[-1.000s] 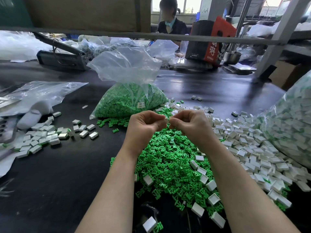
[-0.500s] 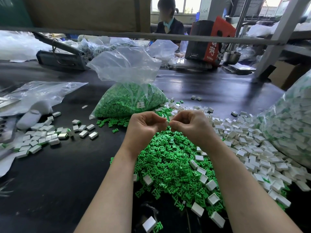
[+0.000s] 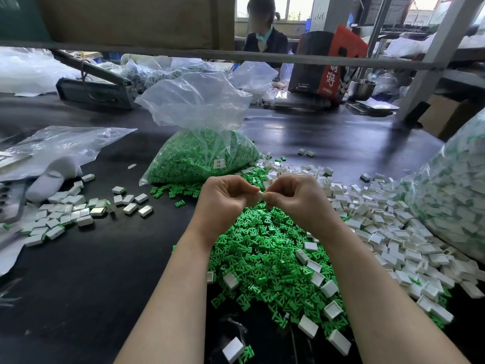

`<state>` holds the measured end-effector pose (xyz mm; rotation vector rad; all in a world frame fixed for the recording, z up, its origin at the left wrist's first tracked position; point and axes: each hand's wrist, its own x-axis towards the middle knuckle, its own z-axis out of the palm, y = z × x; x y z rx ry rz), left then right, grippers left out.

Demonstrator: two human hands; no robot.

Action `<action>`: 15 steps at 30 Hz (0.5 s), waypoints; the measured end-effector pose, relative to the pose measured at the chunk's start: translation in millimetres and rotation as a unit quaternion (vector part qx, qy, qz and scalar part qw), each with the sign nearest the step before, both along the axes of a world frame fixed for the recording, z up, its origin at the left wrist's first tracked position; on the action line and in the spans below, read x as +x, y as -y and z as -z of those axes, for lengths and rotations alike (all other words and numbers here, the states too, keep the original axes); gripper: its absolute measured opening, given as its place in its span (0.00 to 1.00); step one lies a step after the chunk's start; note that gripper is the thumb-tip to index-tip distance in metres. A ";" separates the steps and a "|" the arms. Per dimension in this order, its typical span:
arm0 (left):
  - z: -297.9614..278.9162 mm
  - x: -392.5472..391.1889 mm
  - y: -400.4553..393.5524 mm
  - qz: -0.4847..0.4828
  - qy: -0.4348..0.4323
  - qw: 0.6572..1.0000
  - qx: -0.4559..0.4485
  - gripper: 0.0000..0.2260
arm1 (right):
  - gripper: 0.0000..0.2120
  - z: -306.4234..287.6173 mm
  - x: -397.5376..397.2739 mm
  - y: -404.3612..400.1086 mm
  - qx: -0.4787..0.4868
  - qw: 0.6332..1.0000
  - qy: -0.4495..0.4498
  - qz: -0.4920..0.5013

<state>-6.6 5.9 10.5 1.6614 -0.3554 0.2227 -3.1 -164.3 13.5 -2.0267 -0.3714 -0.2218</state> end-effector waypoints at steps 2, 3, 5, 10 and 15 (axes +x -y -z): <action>0.8 0.8 -2.0 -0.001 -0.002 1.000 -0.003 0.11 | 0.02 1.6 0.1 0.7 0.017 1.000 -0.007 -0.008; 1.7 0.9 -2.9 -0.001 -0.008 1.000 -0.008 0.10 | 0.02 2.4 -0.1 1.4 0.029 0.999 -0.013 -0.013; 3.8 0.6 -3.5 0.003 -0.026 0.999 -0.034 0.08 | 0.03 3.4 -0.3 3.0 0.043 0.998 -0.027 -0.027; 5.3 1.5 -2.3 0.024 -0.057 0.996 -0.059 0.06 | 0.07 6.5 -0.8 6.9 -0.044 0.996 -0.066 -0.048; 5.5 1.3 -1.0 0.045 -0.085 0.995 -0.023 0.04 | 0.13 7.8 -1.0 2.0 0.022 0.990 -0.110 -0.089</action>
